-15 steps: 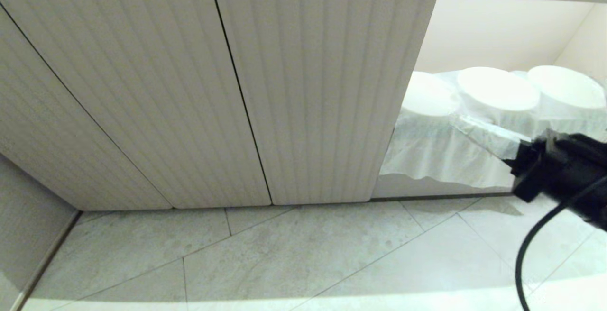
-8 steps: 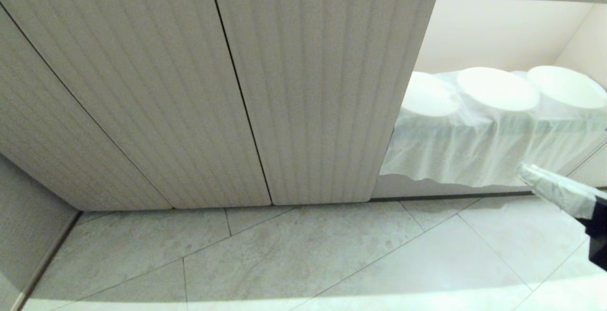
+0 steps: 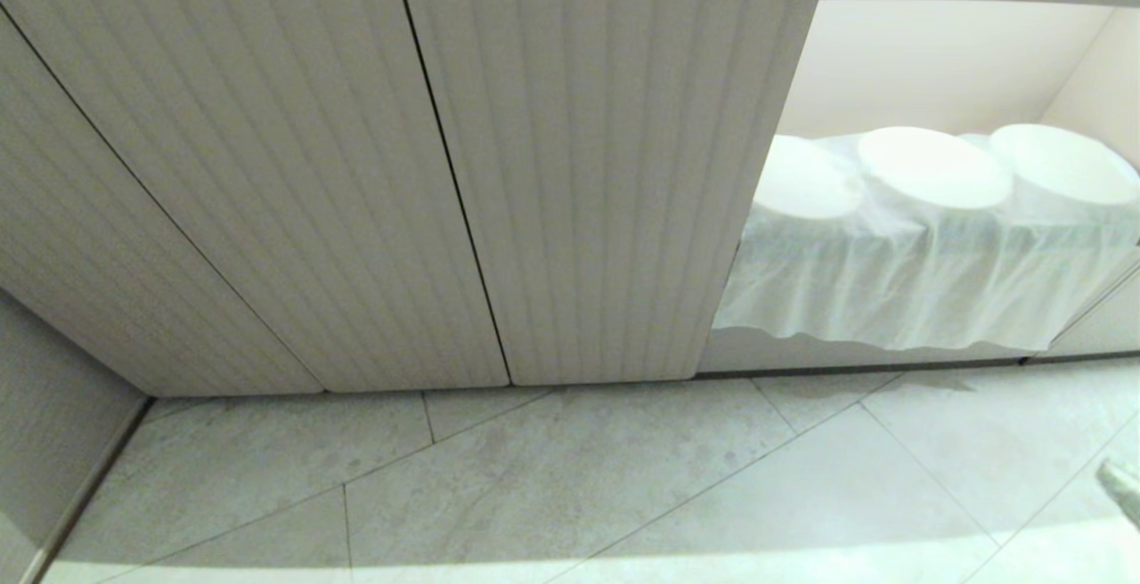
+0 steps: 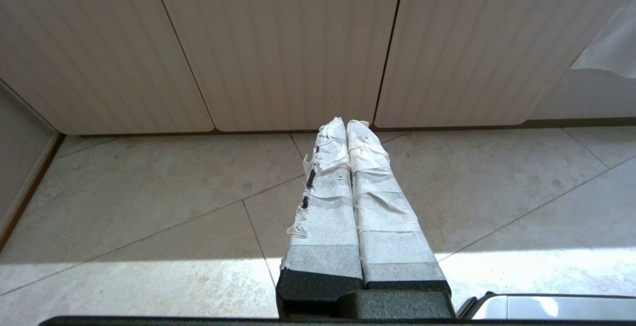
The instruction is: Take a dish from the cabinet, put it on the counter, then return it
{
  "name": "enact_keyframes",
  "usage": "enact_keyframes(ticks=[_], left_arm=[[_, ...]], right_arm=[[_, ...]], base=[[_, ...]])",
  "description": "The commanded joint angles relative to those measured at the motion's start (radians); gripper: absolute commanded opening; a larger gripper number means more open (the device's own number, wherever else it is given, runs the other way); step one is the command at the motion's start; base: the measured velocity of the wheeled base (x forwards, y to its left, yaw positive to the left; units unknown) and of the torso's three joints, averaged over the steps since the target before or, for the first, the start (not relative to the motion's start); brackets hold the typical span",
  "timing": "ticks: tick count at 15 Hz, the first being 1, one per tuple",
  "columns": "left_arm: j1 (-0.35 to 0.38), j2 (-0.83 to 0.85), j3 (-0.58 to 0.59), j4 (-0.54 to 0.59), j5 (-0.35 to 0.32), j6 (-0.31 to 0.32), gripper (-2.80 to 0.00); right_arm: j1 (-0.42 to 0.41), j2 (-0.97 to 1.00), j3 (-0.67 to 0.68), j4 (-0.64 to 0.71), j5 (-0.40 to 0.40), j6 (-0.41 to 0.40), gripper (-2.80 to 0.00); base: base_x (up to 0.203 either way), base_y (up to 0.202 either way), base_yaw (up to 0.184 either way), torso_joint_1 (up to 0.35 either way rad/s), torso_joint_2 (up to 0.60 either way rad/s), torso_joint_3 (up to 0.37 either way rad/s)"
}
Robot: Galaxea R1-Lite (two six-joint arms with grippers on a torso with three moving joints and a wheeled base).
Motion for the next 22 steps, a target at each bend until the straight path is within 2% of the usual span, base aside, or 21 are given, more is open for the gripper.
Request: enact_keyframes(ticks=[1,5,8,13,18,22], left_arm=[[0.001,0.0,0.0,0.0,0.0,0.0,-2.8],[0.001,0.0,0.0,0.0,-0.001,0.0,-2.8],[0.0,0.0,0.0,0.0,-0.001,0.0,-2.8],[-0.001,0.0,0.0,0.0,0.001,0.0,-2.8],[-0.001,0.0,0.0,0.0,-0.001,0.0,-2.8],[-0.001,0.0,0.0,0.0,-0.001,0.0,-2.8]], right_arm=[[-0.056,-0.195,0.028,0.142,-0.013,-0.009,-2.8],[-0.143,-0.422,0.034,0.448,-0.037,-0.021,-2.8],[-0.143,-0.57,0.034,0.558,-0.091,-0.015,-2.8],[-0.143,-0.61,0.035,0.583,-0.099,-0.002,-2.8],[-0.143,-0.61,0.033,0.582,-0.102,0.059,-2.8],[-0.143,-0.61,0.033,0.583,-0.102,0.046,-2.8]], base=[[0.0,0.0,0.0,0.0,0.0,0.0],[0.0,0.0,0.0,0.0,0.0,0.0],[0.0,0.0,0.0,0.0,0.0,0.0],[0.0,0.0,0.0,0.0,0.0,0.0],[0.0,0.0,0.0,0.0,0.0,0.0],[0.0,0.0,0.0,0.0,0.0,0.0]])
